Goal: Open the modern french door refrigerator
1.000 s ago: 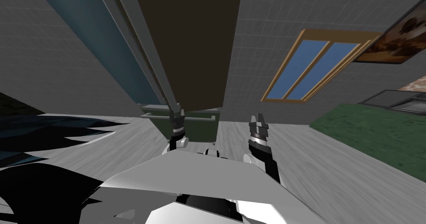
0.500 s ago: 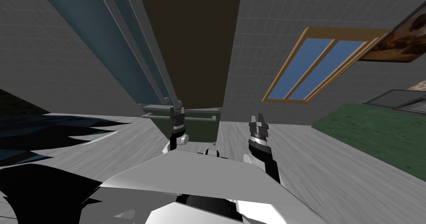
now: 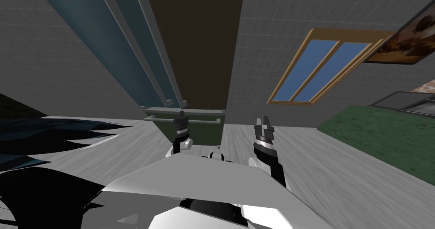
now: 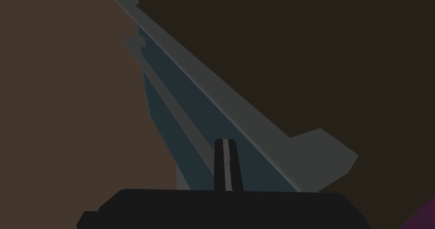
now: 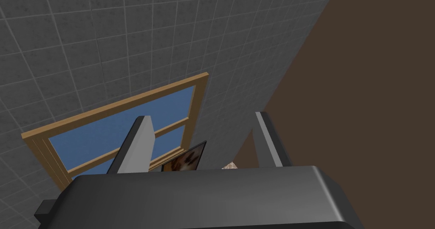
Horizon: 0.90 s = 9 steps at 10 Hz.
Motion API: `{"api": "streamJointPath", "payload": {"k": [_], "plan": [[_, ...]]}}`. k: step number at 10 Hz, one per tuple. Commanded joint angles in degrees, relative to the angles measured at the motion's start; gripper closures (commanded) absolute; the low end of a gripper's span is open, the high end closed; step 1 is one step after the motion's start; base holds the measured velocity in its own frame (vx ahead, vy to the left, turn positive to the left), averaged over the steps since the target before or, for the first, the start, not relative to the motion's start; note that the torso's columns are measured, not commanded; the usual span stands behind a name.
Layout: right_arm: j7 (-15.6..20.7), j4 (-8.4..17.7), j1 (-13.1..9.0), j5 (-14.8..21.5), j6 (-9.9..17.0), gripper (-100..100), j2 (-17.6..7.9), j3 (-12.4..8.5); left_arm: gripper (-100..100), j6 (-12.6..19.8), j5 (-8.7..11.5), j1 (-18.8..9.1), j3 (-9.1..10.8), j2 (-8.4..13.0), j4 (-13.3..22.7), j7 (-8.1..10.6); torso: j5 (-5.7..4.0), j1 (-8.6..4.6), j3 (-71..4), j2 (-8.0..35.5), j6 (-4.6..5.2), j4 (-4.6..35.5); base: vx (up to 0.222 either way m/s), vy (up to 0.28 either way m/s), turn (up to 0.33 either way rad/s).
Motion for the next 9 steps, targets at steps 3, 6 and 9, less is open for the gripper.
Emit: {"api": "streamJointPath", "payload": {"k": [3,6,9], "plan": [[0.00,0.00,0.00,0.00,0.00,0,-0.01,0.00,-100,-1.57,-0.19,-0.03,-1.19,1.87,1.31,1.76,0.04,0.18,-0.05,-0.08,0.01,-0.02,0.021,0.057,-0.072],[0.00,0.00,0.01,0.00,0.00,0,-0.03,-0.02,-100,-1.97,-0.39,-0.76,-2.86,1.81,2.37,3.92,0.07,0.22,-0.05,-0.09,0.00,-0.03,0.065,0.202,-0.125],[0.00,0.00,0.01,0.00,0.00,0,-0.03,-0.02,-100,-2.35,-0.51,-1.09,-3.88,2.46,3.10,5.19,0.00,0.00,-0.03,-0.04,0.00,-0.01,0.075,0.194,-0.112]]}}
